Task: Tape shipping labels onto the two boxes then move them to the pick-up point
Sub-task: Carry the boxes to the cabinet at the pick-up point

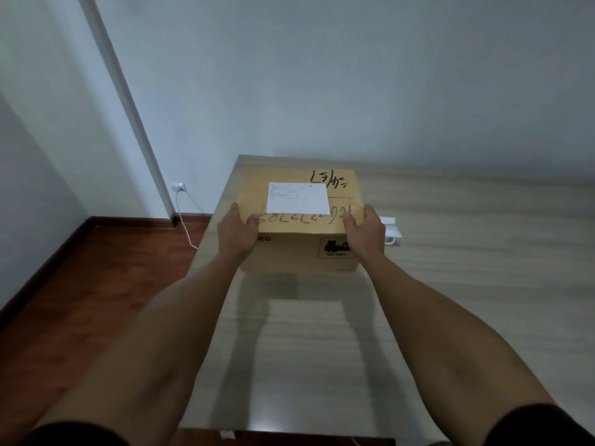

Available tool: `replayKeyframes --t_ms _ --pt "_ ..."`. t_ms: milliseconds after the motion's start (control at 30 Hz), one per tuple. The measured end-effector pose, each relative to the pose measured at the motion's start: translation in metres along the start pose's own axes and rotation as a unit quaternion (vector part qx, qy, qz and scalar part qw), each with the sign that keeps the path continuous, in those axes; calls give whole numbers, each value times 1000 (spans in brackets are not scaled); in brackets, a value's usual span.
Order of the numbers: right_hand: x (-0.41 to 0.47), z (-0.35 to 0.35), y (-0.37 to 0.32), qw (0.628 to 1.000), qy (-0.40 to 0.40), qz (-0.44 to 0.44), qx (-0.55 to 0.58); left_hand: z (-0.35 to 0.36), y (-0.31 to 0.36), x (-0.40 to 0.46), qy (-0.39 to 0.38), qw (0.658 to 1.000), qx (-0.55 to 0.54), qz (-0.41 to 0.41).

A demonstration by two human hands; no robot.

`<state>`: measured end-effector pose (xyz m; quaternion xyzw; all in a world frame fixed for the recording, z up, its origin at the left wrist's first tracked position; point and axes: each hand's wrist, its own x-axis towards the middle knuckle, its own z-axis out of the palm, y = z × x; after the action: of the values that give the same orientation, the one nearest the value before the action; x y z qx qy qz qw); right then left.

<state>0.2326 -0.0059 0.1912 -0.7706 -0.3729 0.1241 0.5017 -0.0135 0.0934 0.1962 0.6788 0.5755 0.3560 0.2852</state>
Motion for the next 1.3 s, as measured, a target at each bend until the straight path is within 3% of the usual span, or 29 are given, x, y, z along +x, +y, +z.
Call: replayKeyframes --t_ms 333,767,1067,1300 --pt "-19 4 -52 998 -16 -57 11 -59 7 -20 65 997 18 29" --pt "-110 64 -107 969 -178 -167 36 -172 -37 -151 229 966 58 -102" --pt "-253 112 -174 909 -333 -242 61 -287 -91 -292 344 911 84 -209" --pt "-419 145 -236 827 -456 -307 121 -391 -131 -447 447 845 129 -262"
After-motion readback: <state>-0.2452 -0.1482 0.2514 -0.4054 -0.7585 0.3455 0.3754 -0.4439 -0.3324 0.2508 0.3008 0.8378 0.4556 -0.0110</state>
